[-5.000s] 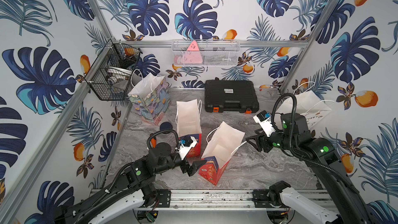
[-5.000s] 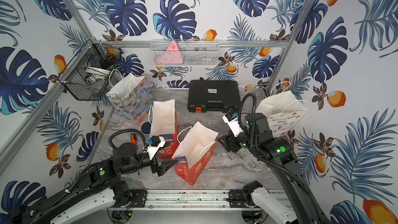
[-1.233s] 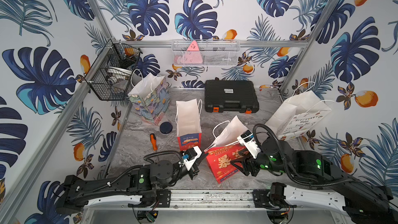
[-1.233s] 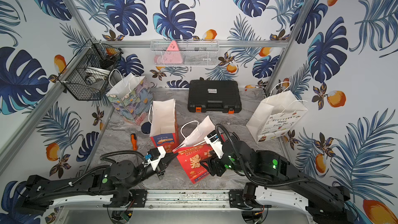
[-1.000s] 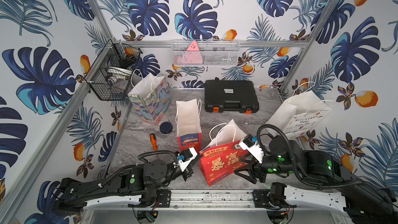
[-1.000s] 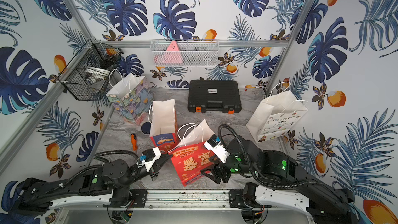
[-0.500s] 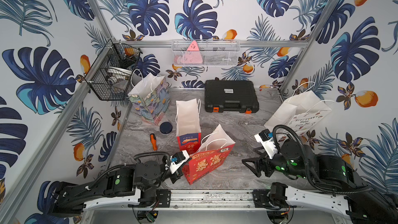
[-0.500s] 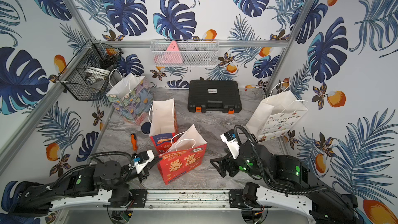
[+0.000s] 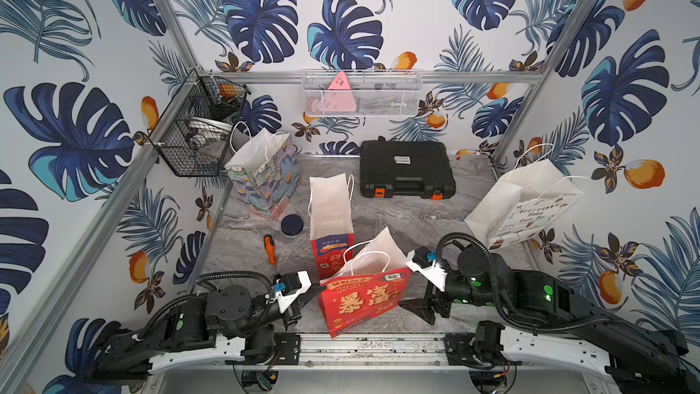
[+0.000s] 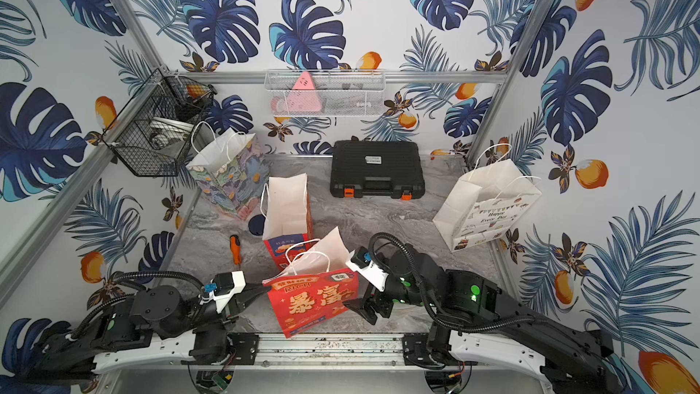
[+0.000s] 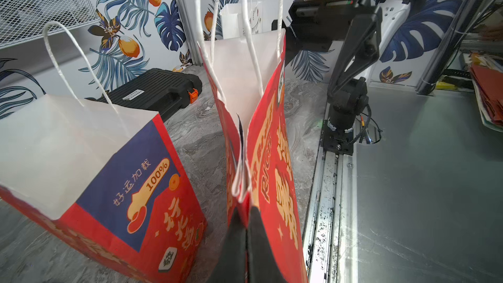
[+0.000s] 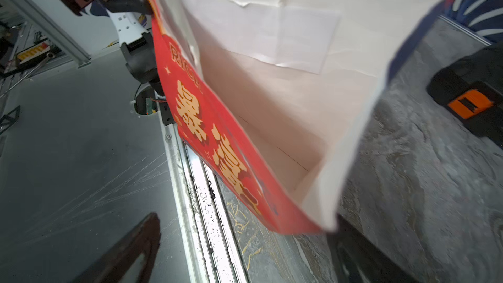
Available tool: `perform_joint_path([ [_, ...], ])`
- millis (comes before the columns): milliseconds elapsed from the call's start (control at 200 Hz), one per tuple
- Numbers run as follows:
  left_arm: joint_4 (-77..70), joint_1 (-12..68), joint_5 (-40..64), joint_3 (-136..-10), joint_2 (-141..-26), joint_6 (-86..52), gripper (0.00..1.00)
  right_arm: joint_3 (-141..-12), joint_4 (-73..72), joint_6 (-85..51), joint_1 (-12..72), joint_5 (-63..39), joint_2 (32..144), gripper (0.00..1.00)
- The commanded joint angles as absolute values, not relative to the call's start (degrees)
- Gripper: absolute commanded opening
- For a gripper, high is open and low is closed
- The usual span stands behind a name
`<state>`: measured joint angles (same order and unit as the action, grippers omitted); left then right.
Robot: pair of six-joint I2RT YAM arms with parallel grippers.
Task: Put away the paper bag
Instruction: Press the paper bag.
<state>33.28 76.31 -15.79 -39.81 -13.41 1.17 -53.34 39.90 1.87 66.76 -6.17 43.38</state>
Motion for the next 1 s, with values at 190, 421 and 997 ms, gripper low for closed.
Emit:
perform_joint_path([
  [190, 27.25, 76.28, -11.89, -37.61, -14.60, 0.27, 0.00, -47.36, 25.02, 3.13, 66.86, -14.19, 42.90, 0.80],
  [421, 23.23, 76.22, -13.67, -33.70, -18.47, -0.36, 0.00, -42.27, 24.30, 0.03, 66.83, -5.99, 41.59, 0.67],
  [997, 25.51, 76.27, -14.31, -33.13, -24.07, -1.44, 0.51, -40.34, 24.19, -0.69, 66.80, -2.58, 42.45, 0.65],
])
